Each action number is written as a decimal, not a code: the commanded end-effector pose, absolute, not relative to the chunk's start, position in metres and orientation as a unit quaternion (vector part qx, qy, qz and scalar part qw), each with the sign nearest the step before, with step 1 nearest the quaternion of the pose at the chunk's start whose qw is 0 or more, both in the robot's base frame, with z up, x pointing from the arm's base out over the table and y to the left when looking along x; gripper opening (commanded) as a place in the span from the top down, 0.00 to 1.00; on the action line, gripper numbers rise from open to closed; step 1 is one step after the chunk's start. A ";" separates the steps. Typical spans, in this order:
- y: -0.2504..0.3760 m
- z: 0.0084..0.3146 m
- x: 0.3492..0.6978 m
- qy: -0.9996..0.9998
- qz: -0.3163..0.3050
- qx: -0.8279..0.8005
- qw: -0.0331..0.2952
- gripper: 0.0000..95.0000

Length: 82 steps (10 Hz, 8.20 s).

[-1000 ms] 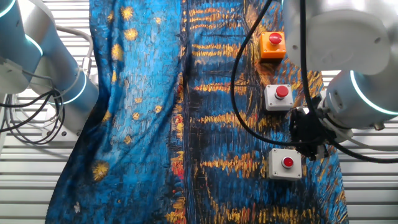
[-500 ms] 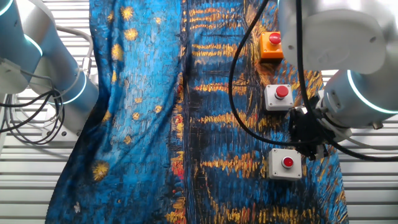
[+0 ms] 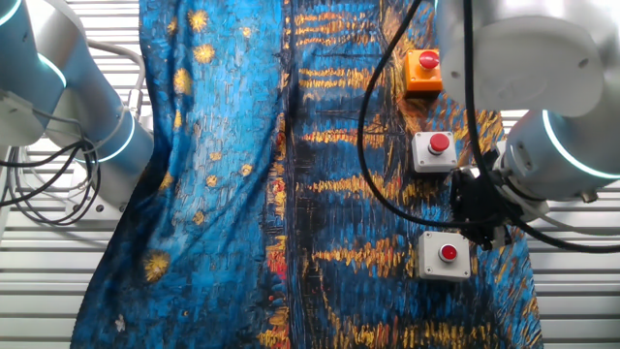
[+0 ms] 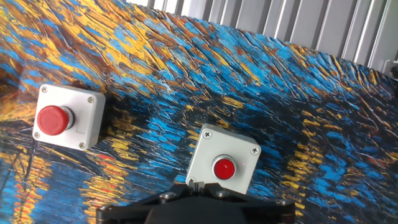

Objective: Press three buttons from left to right in sequence

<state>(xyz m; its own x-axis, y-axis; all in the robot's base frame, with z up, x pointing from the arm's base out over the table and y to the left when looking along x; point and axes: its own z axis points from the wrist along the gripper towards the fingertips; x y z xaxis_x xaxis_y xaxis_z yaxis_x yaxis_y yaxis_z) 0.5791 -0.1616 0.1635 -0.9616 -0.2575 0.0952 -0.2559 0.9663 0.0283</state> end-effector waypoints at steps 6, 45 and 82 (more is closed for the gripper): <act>-0.162 0.164 0.579 -0.995 -0.057 0.055 0.063 1.00; -0.195 0.133 0.601 -0.999 0.005 0.006 0.032 1.00; -0.191 0.106 0.588 -1.000 -0.001 -0.010 0.025 1.00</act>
<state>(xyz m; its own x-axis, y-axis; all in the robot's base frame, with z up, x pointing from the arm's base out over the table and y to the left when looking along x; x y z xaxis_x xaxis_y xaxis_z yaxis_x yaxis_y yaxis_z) 0.5857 -0.1900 0.1062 -0.9984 0.0222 0.0514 0.0223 0.9998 0.0011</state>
